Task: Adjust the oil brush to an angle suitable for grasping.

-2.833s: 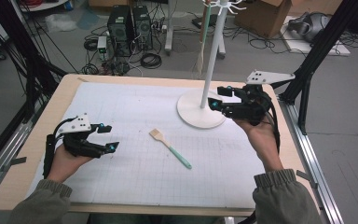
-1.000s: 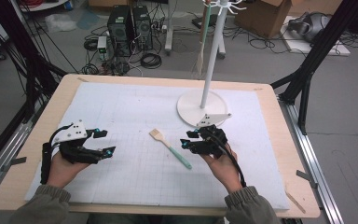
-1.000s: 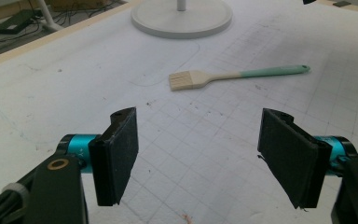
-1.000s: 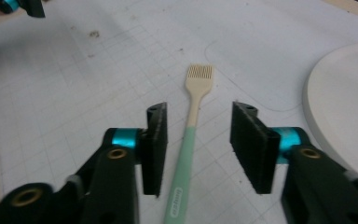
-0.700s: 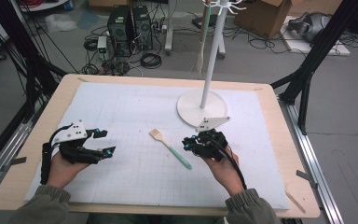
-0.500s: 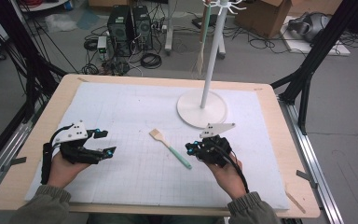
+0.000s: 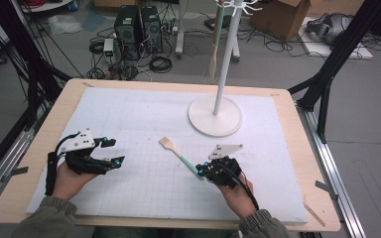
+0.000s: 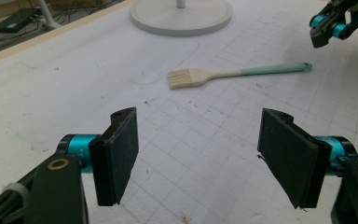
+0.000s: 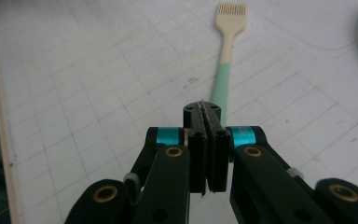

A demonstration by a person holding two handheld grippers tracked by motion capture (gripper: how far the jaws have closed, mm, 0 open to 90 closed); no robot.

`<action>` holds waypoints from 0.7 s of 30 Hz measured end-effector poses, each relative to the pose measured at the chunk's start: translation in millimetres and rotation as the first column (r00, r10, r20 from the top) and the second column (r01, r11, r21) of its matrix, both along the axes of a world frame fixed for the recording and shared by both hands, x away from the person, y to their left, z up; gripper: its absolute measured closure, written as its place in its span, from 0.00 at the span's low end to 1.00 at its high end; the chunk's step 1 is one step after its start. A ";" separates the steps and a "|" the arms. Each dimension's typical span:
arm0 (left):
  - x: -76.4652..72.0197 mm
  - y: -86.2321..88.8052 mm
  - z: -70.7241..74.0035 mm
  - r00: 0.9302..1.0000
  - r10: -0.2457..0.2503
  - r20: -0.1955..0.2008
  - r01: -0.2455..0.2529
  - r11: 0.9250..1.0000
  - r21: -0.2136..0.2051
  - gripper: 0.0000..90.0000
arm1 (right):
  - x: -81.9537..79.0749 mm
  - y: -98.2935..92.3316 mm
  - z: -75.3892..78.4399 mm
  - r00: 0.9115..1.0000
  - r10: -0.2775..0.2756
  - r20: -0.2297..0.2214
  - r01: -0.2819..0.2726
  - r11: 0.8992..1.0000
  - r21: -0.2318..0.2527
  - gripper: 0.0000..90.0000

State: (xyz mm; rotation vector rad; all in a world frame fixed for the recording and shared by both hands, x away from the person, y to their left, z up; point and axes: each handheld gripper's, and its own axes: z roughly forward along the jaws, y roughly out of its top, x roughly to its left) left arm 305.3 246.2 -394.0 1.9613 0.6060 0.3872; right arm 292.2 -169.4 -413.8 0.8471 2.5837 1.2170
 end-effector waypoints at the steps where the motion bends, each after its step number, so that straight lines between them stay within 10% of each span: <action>1: -0.2 0.1 0.0 1.000 0.002 0.000 -0.002 1.000 -0.002 0.33 | 0.7 1.8 -3.0 1.000 0.006 -0.004 -0.006 1.000 -0.007 0.99; 21: 0.2 1.6 -0.9 1.000 0.005 -0.001 -0.005 1.000 -0.011 0.33 | 5.3 19.2 -24.3 1.000 0.016 -0.017 -0.018 0.996 -0.090 0.99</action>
